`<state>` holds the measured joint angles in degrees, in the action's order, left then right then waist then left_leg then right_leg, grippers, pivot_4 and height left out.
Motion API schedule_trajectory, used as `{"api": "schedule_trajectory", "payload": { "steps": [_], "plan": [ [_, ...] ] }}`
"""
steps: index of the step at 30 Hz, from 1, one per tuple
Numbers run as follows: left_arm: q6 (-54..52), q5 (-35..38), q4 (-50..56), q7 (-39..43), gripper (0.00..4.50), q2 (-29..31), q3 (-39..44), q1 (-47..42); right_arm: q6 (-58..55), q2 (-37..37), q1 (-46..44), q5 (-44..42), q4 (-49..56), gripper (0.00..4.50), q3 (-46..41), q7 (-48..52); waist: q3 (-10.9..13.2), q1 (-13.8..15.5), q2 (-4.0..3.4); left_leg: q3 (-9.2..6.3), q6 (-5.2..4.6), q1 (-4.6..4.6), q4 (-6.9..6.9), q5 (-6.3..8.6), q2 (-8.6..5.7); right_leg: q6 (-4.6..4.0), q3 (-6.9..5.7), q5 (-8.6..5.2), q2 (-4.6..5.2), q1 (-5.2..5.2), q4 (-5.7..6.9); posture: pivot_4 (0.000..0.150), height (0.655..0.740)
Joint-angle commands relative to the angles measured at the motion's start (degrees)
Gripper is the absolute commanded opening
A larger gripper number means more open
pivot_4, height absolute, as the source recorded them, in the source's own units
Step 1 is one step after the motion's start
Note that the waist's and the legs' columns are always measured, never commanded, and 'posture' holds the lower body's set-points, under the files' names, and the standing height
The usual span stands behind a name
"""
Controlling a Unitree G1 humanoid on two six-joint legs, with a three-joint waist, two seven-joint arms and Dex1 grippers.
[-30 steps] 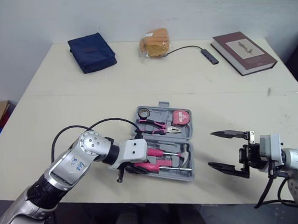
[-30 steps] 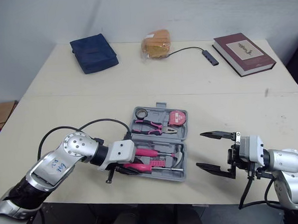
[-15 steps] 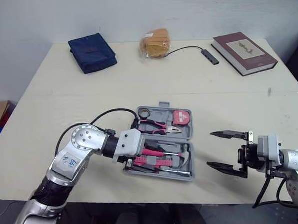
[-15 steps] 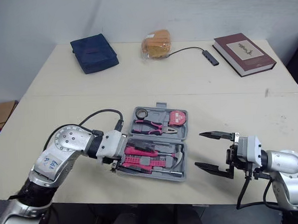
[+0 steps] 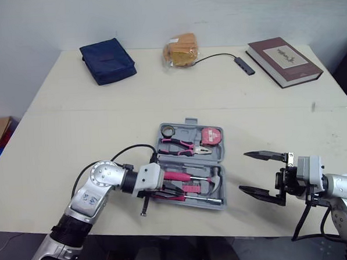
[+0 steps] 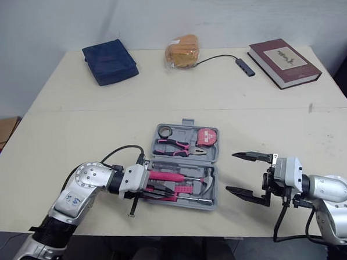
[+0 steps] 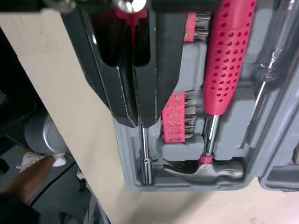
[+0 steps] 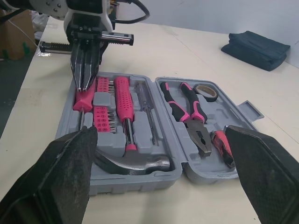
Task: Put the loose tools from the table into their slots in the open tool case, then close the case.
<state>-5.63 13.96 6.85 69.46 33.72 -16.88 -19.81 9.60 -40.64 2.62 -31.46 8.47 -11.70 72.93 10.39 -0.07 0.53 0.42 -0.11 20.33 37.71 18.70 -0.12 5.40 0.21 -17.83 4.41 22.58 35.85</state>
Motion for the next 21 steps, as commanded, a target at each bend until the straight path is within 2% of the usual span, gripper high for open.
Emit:
{"api": "schedule_trajectory", "payload": {
  "steps": [1, 13, 21],
  "plan": [
    [2.1, -1.5, -0.9, 0.4, 0.05, 0.6, -0.2, 0.2, 0.6, 0.4, 0.1, -0.2, -0.1, 4.50, -0.6, -0.1, 0.0, -0.1, 0.00, 0.00, 0.00, 0.00, 0.00, 0.00, 0.00, 0.00, 0.00, 0.00, 0.00, 0.00, 0.00, 0.150, 0.7400],
    [-0.8, -6.2, -2.3, -0.9, 0.05, 1.3, -3.7, 0.2, 1.2, 0.6, -0.1, 0.3, -1.1, 4.50, -0.4, 0.0, 0.0, 0.0, -0.03, 0.00, -0.02, -0.03, 0.00, 0.01, 0.00, 0.00, 0.01, 0.00, 0.02, -0.05, -0.01, 0.150, 0.7400],
    [-9.3, -10.3, -2.1, -3.9, 0.05, 1.7, -8.1, -0.4, 1.6, 1.2, -0.2, 0.8, -1.5, 4.50, -0.2, -0.2, -0.2, 0.0, -0.17, 0.00, -0.07, -0.17, 0.00, 0.04, -0.03, 0.04, 0.03, 0.02, 0.05, -0.21, -0.01, 0.150, 0.7400]
  ]
}}
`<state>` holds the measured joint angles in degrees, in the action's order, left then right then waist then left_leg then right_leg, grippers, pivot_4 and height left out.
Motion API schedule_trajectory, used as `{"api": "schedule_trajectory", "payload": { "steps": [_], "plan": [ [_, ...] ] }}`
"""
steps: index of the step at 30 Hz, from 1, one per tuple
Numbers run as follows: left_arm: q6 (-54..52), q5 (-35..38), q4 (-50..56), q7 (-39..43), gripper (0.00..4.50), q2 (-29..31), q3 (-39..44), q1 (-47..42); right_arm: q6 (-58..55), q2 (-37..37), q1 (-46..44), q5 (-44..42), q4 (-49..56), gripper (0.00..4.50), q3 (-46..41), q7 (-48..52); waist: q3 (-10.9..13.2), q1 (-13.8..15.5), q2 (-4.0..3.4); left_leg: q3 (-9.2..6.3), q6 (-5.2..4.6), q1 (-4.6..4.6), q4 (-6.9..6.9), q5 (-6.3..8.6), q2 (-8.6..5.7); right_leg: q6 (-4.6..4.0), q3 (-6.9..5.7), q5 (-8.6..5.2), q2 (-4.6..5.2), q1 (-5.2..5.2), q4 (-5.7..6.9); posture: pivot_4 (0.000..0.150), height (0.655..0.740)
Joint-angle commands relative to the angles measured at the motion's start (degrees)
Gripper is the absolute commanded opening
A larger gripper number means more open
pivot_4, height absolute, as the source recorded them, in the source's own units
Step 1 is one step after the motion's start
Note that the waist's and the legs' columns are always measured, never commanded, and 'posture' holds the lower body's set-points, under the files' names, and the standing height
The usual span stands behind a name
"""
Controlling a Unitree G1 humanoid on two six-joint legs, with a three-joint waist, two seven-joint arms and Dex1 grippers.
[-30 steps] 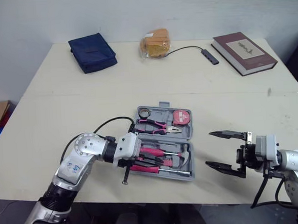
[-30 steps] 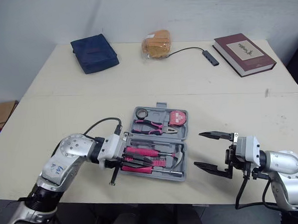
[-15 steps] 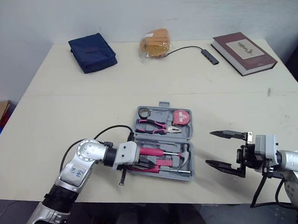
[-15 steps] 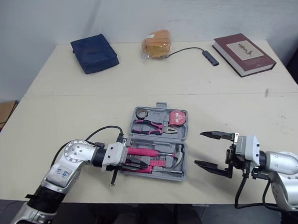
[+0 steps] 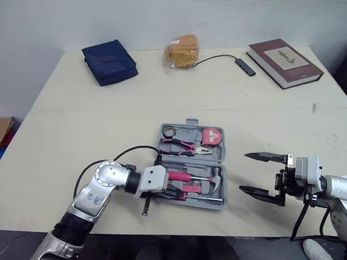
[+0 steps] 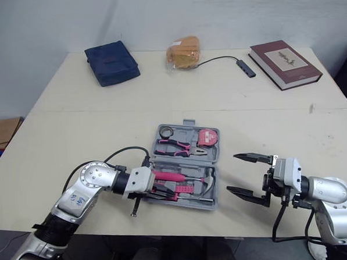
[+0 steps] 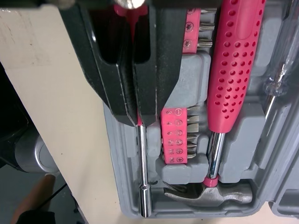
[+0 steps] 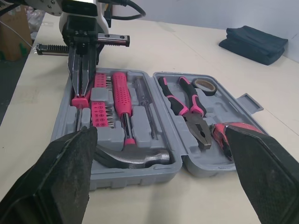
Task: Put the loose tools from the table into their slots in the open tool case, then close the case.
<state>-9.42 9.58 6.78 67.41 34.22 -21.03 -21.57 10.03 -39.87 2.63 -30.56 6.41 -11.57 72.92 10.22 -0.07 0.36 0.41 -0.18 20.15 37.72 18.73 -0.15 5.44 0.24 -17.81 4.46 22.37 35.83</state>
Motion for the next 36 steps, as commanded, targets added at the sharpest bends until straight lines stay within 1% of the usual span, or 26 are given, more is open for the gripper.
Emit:
{"api": "schedule_trajectory", "payload": {
  "steps": [1, 7, 9, 11, 13, 15, 18, 19, 20, 22, 24, 25, 28, 30, 32, 33, 36],
  "plan": [
    [-6.2, -6.4, -1.8, -1.5, 0.05, 1.6, -4.9, 1.3, 1.1, 0.5, -0.3, 0.0, 0.5, 4.50, -0.3, -0.2, 0.0, 0.0, 0.00, 0.00, 0.00, -0.01, 0.00, 0.00, 0.00, 0.00, 0.00, 0.00, 0.00, -0.01, 0.00, 0.150, 0.7400],
    [-9.2, -8.2, -0.9, -2.4, 0.05, 2.3, -7.7, 1.7, 1.2, 0.8, -0.4, 0.1, 0.3, 4.50, -0.3, -0.3, -0.4, 0.1, -0.07, -0.05, -0.06, -0.15, -0.02, 0.03, 0.00, 0.00, -0.03, 0.00, 0.02, -0.24, -0.13, 0.150, 0.7400],
    [-10.4, -8.7, -0.9, -2.8, 0.05, 2.6, -8.1, 1.8, 1.1, 1.0, -0.4, 0.0, 0.3, 4.50, -0.3, -0.4, -0.4, 0.1, -0.07, -0.10, -0.08, -0.44, -0.09, 0.05, 0.00, 0.00, -0.06, 0.00, 0.04, -0.57, -0.28, 0.150, 0.7400],
    [-11.1, -9.3, -0.9, -3.1, 0.05, 3.1, -8.3, 1.7, 1.2, 1.3, -0.2, 0.1, 0.2, 4.50, -0.2, -0.3, -0.5, 0.1, -0.08, -0.07, -0.12, -1.00, -0.45, 0.09, 0.00, -0.01, -0.03, -0.01, 0.09, -1.13, -0.57, 0.150, 0.7400],
    [-10.7, -8.7, -1.0, -3.0, 0.05, 3.0, -7.8, 1.2, 1.1, 1.5, 0.1, 0.6, 0.0, 4.50, 0.0, -0.5, -0.6, 0.1, -0.10, -0.08, -0.12, -1.03, -0.52, 0.09, 0.01, -0.01, -0.03, -0.01, 0.11, -1.19, -0.65, 0.150, 0.7400],
    [-9.3, -5.6, -0.4, -2.8, 0.05, 1.6, -5.8, 1.0, -0.4, 1.7, 0.3, 0.7, 0.5, 4.50, 0.0, -1.8, -0.6, 0.1, -0.12, -0.11, -0.12, -1.04, -0.52, 0.09, 0.01, -0.01, -0.04, -0.01, 0.15, -1.17, -0.67, 0.150, 0.7400],
    [-5.5, 2.3, 1.4, -1.6, 0.05, -1.0, 0.9, 1.1, -8.1, 2.1, -0.3, -0.5, 3.4, 4.50, -1.2, -9.3, -0.5, 0.0, -0.12, -0.11, -0.12, -0.94, -0.52, 0.09, 0.01, -0.01, -0.04, 0.00, 0.19, -1.03, -0.67, 0.150, 0.7400],
    [-3.4, 4.6, 1.8, -0.6, 0.05, -1.4, 3.1, 1.1, -10.7, 1.4, -0.3, 0.4, 4.0, 4.50, -1.3, -11.8, -0.5, 0.0, -0.13, -0.11, -0.10, -0.83, -0.50, 0.07, 0.01, -0.01, -0.05, 0.00, 0.20, -0.89, -0.63, 0.150, 0.7400],
    [-1.6, 8.4, 2.9, 0.7, 0.05, -1.9, 6.4, 1.2, -12.7, 1.0, -0.4, 0.3, 4.5, 4.50, -1.7, -13.3, -0.4, 0.0, -0.14, -0.13, -0.09, -0.71, -0.49, 0.07, 0.01, -0.01, -0.05, 0.00, 0.20, -0.76, -0.60, 0.150, 0.7400],
    [-1.4, 14.6, 5.2, 2.7, 0.05, -1.9, 11.2, 1.5, -14.5, 1.2, -0.6, -1.7, 5.2, 4.50, -2.3, -13.8, -0.4, 0.0, -0.11, -0.16, -0.03, -0.36, -0.48, 0.03, 0.02, -0.01, -0.10, 0.00, 0.19, -0.39, -0.53, 0.150, 0.7400],
    [-3.8, 16.8, 6.1, 2.1, 0.05, -0.6, 14.1, 1.1, -14.7, 1.0, -0.8, -1.8, 5.4, 4.50, -2.3, -13.7, -0.4, 0.0, -0.13, -0.18, 0.12, 0.27, -0.33, -0.05, 0.02, -0.02, -0.12, 0.00, 0.17, 0.28, -0.31, 0.150, 0.7400],
    [-5.1, 17.5, 6.4, 2.3, 0.05, 0.5, 15.2, 1.1, -14.9, 0.8, -0.9, -1.5, 5.3, 4.50, -2.2, -13.5, -0.4, 0.0, -0.13, -0.17, 0.33, 0.32, -0.33, -0.18, 0.01, -0.02, -0.12, 0.00, 0.14, 0.37, -0.24, 0.150, 0.7400],
    [-6.5, 18.6, 5.2, 2.2, 0.05, 3.2, 18.1, 1.1, -14.3, -0.1, -1.5, 0.8, 4.3, 4.50, -1.6, -13.3, -0.3, -0.1, -0.14, -0.12, 0.19, 0.27, -0.39, -0.11, 0.01, -0.02, -0.10, 0.00, 0.05, 0.35, -0.22, 0.150, 0.7400],
    [-4.2, 14.0, -2.6, -0.1, 0.00, 6.1, 20.5, 0.8, -11.3, -1.7, -2.6, 4.0, 1.2, 3.98, 0.7, -10.2, -0.3, -0.1, -0.11, -0.10, 0.11, 0.21, -0.37, -0.12, -0.03, -0.01, -0.10, 0.00, 0.05, 0.29, -0.20, 0.150, 0.7400],
    [-1.5, 10.0, -9.2, -3.4, 0.00, 7.2, 21.6, 0.3, -9.1, -2.5, -4.6, 8.0, -2.3, 3.24, 2.8, -10.2, -0.3, -0.2, -0.06, -0.07, 0.05, 0.10, -0.37, -0.12, -0.06, -0.01, -0.08, 0.00, 0.04, 0.20, -0.19, 0.150, 0.7400],
    [-0.3, 8.8, -10.7, -4.5, 0.00, 7.2, 21.4, 0.0, -8.8, -2.5, -5.3, 9.1, -3.3, 2.63, 3.2, -10.8, -0.3, -0.2, -0.01, -0.05, 0.04, 0.06, -0.38, -0.12, -0.06, -0.01, -0.07, 0.01, 0.02, 0.18, -0.18, 0.150, 0.7400],
    [0.1, 7.1, -14.0, -7.5, 0.00, 5.6, 21.3, -0.8, -8.9, -3.0, -7.2, 11.8, -5.8, 1.16, 5.7, -10.2, -0.2, -0.1, 0.05, -0.05, 0.00, 0.15, -0.39, -0.10, -0.06, 0.00, -0.09, 0.01, 0.03, 0.24, -0.21, 0.150, 0.7400]
  ]
}}
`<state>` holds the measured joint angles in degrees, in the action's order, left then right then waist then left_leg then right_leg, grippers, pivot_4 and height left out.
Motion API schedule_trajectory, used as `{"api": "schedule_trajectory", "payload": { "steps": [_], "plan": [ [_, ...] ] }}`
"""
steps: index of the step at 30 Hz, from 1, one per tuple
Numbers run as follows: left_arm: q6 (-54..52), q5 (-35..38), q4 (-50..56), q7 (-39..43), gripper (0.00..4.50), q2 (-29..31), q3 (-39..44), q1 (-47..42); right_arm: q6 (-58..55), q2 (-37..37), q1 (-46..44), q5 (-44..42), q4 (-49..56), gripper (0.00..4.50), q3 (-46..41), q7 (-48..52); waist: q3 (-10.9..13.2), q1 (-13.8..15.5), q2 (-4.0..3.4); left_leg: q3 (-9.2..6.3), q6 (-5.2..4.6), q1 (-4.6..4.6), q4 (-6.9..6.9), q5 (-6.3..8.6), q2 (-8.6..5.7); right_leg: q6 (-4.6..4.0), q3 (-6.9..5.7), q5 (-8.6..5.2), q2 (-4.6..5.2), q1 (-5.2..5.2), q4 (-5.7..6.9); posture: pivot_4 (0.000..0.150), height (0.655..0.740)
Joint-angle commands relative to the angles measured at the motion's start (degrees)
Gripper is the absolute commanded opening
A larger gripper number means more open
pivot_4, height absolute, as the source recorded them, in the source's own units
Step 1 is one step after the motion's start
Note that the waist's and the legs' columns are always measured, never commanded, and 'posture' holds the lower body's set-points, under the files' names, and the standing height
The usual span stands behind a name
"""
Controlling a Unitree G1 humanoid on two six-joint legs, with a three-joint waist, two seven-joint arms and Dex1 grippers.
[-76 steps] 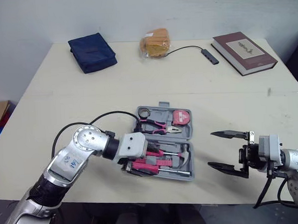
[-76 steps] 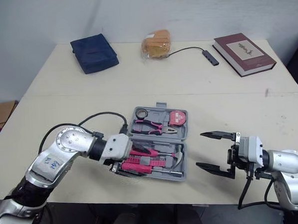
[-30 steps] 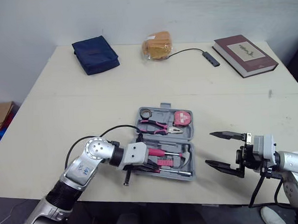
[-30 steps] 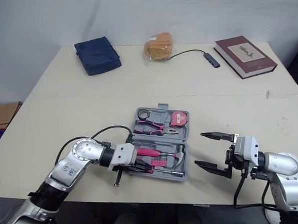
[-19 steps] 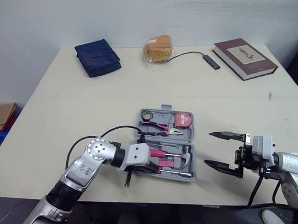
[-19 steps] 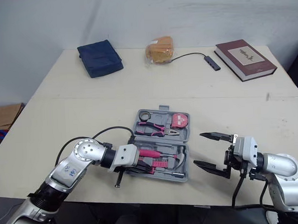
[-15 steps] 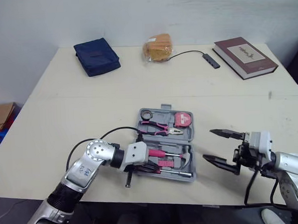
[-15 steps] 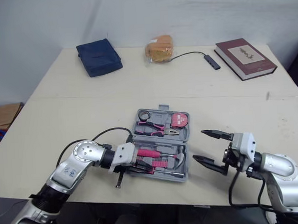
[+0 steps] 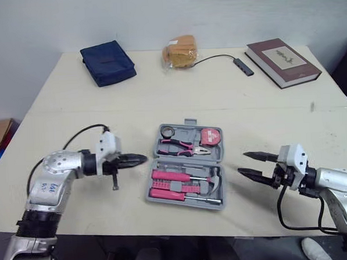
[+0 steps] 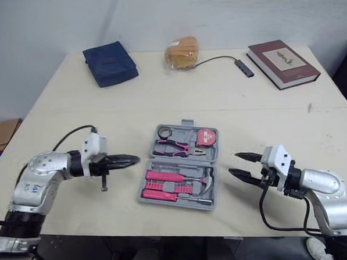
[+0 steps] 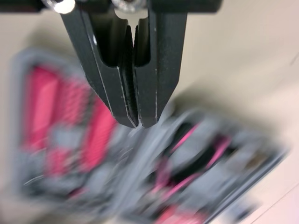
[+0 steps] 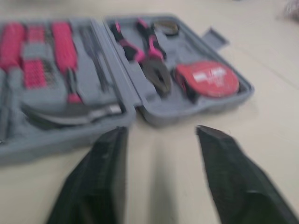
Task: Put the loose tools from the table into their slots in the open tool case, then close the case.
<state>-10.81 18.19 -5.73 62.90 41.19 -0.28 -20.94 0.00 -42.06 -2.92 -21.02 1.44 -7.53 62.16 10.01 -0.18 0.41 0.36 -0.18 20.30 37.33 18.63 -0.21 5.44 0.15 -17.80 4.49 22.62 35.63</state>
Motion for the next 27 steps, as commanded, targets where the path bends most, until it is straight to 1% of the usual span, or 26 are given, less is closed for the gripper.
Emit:
{"api": "schedule_trajectory", "payload": {
  "steps": [1, 2, 3, 10, 14, 17, 21, 24, 27],
  "plan": [
    [1.2, -1.9, -2.3, -4.0, 0.00, -2.1, 0.6, -1.7, 1.4, -0.9, -2.1, 2.8, -1.5, 0.62, 2.3, 1.1, 0.0, 0.2, 0.01, 0.01, -0.01, 0.11, 0.02, 0.01, 0.00, 0.02, 0.00, 0.01, 0.03, 0.09, -0.01, 0.150, 0.7400],
    [1.9, -2.8, -3.2, -4.7, 0.00, -2.9, 0.1, -1.8, 1.5, -0.7, -2.8, 3.8, -2.3, 0.11, 3.2, 0.9, 0.0, 0.3, 0.02, 0.00, -0.02, 0.18, 0.07, 0.01, -0.01, 0.04, -0.02, 0.02, 0.06, 0.13, -0.01, 0.150, 0.7400],
    [2.0, -3.5, -4.0, -5.4, 0.00, -3.6, -0.3, -1.9, 1.0, -0.5, -3.4, 4.4, -2.7, 0.04, 4.1, 0.8, 0.0, 0.3, 0.03, -0.03, -0.01, 0.24, 0.11, 0.01, -0.01, 0.04, -0.04, 0.03, 0.06, 0.16, -0.01, 0.150, 0.7400],
    [1.9, -5.9, -6.4, -7.7, 0.00, -8.4, -2.8, -3.4, -1.8, 1.5, -7.4, 9.1, -4.2, 0.04, 9.3, -2.0, 0.0, 0.0, 0.06, -0.01, 0.08, 0.25, 0.13, -0.04, -0.01, 0.07, -0.03, 0.04, 0.04, 0.18, 0.02, 0.150, 0.7400],
    [1.8, -7.3, -7.8, -9.1, 0.00, -10.5, -4.2, -4.4, -4.8, 3.6, -8.6, 7.9, -2.9, 0.04, 10.1, -3.2, 0.0, -0.1, 0.07, 0.00, 0.12, 0.17, 0.11, -0.06, 0.00, 0.07, -0.01, 0.04, 0.00, 0.18, 0.11, 0.150, 0.7400],
    [0.4, -7.8, -7.6, -9.3, 0.00, -12.0, -5.7, -4.8, -4.8, 4.3, -9.0, 8.7, -2.1, 0.04, 11.6, -2.5, 0.1, 0.0, 0.09, 0.03, 0.14, 0.15, 0.10, -0.07, -0.01, 0.07, 0.00, 0.04, 0.00, 0.18, 0.12, 0.150, 0.7400],
    [-1.0, -7.2, -5.1, -5.7, 0.00, -11.5, -7.8, -2.7, -5.2, 5.4, -10.5, 9.3, -2.6, 0.04, 12.9, -2.8, 0.1, -0.1, 0.10, 0.05, 0.14, 0.15, 0.12, -0.07, 0.00, 0.07, 0.02, 0.04, 0.00, 0.17, 0.12, 0.150, 0.7400],
    [-0.3, -6.8, -4.5, -5.7, 0.00, -11.6, -7.0, -1.9, -5.5, 5.8, -10.9, 9.1, -2.4, 0.04, 13.4, -2.2, 0.1, -0.3, 0.10, 0.07, 0.13, 0.11, 0.09, -0.07, 0.01, 0.07, 0.05, 0.04, -0.01, 0.17, 0.14, 0.150, 0.7400],
    [-0.4, -5.6, -1.2, -4.2, 0.00, -10.9, -6.5, 0.1, -6.1, 5.4, -10.8, 8.9, -1.1, 0.04, 14.4, -0.6, 0.1, -0.4, 0.10, 0.07, 0.13, 0.10, 0.09, -0.07, 0.01, 0.07, 0.06, 0.04, 0.00, 0.17, 0.15, 0.150, 0.7400]
  ]
}}
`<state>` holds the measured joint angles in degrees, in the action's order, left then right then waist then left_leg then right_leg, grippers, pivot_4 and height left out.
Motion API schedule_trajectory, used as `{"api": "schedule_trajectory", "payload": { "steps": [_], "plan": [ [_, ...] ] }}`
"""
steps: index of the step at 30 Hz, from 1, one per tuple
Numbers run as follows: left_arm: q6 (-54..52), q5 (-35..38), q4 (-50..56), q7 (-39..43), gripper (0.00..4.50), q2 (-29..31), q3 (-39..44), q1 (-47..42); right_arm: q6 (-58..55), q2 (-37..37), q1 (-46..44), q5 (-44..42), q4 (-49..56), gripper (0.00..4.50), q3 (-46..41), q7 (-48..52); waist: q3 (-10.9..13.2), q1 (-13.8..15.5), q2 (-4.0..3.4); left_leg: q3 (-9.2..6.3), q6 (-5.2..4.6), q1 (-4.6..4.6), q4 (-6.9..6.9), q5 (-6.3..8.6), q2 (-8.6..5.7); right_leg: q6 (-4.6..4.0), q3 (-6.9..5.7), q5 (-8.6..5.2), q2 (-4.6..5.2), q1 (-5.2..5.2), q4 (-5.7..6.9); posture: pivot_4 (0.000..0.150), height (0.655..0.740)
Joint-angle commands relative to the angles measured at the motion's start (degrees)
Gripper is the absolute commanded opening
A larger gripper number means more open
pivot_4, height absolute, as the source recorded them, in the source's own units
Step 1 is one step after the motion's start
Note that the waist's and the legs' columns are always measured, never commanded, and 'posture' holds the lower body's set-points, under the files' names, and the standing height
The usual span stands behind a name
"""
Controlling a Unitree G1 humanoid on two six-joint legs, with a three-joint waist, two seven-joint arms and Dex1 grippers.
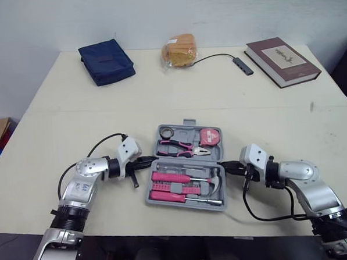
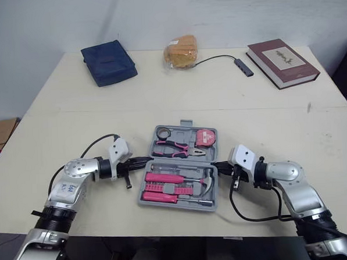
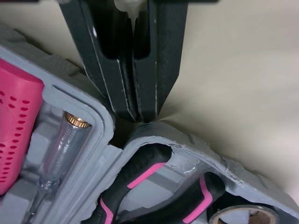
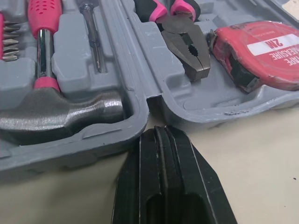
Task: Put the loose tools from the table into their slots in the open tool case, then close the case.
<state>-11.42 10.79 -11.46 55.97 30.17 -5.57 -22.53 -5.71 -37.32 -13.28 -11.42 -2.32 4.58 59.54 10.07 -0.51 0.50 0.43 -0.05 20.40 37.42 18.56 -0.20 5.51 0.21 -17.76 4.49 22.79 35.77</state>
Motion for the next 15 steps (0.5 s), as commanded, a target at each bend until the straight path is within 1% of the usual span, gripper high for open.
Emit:
{"api": "schedule_trajectory", "payload": {
  "steps": [1, 8, 12, 15],
  "plan": [
    [-0.1, 2.0, 5.5, 3.1, 0.00, 0.4, -1.1, 2.3, -0.7, 0.4, -0.3, -0.9, 3.2, 0.04, 2.5, 2.5, 0.0, 0.0, 0.00, -0.01, 0.00, 0.00, -0.02, 0.00, 0.00, 0.00, 0.00, 0.00, 0.00, 0.00, -0.01, 0.150, 0.7400],
    [-2.4, 1.3, 12.1, 4.1, 0.00, 4.0, -1.4, 7.5, -3.1, -0.8, 1.4, -1.2, 7.0, 0.04, 3.1, 4.0, 0.0, 0.0, -0.01, -0.03, -0.01, 0.01, -0.11, 0.01, 0.02, -0.02, 0.00, -0.01, 0.03, 0.00, -0.11, 0.150, 0.7400],
    [-3.6, 1.2, 13.7, 2.2, 0.00, 4.1, -0.5, 9.3, -5.3, -1.8, 2.7, -2.0, 8.8, 0.04, 3.4, 5.4, 0.0, 0.2, -0.01, -0.05, -0.03, 0.00, -0.11, 0.02, 0.02, -0.03, -0.01, -0.01, 0.06, -0.01, -0.13, 0.150, 0.7400],
    [-3.3, 0.4, 13.7, 1.3, 0.00, 4.3, -0.3, 10.0, -6.9, -1.6, 3.3, -2.5, 9.1, 0.04, 2.5, 4.5, 0.0, 0.1, -0.01, -0.07, -0.03, 0.00, -0.15, 0.03, 0.03, -0.03, -0.01, -0.02, 0.06, -0.01, -0.16, 0.150, 0.7400]
  ]
}}
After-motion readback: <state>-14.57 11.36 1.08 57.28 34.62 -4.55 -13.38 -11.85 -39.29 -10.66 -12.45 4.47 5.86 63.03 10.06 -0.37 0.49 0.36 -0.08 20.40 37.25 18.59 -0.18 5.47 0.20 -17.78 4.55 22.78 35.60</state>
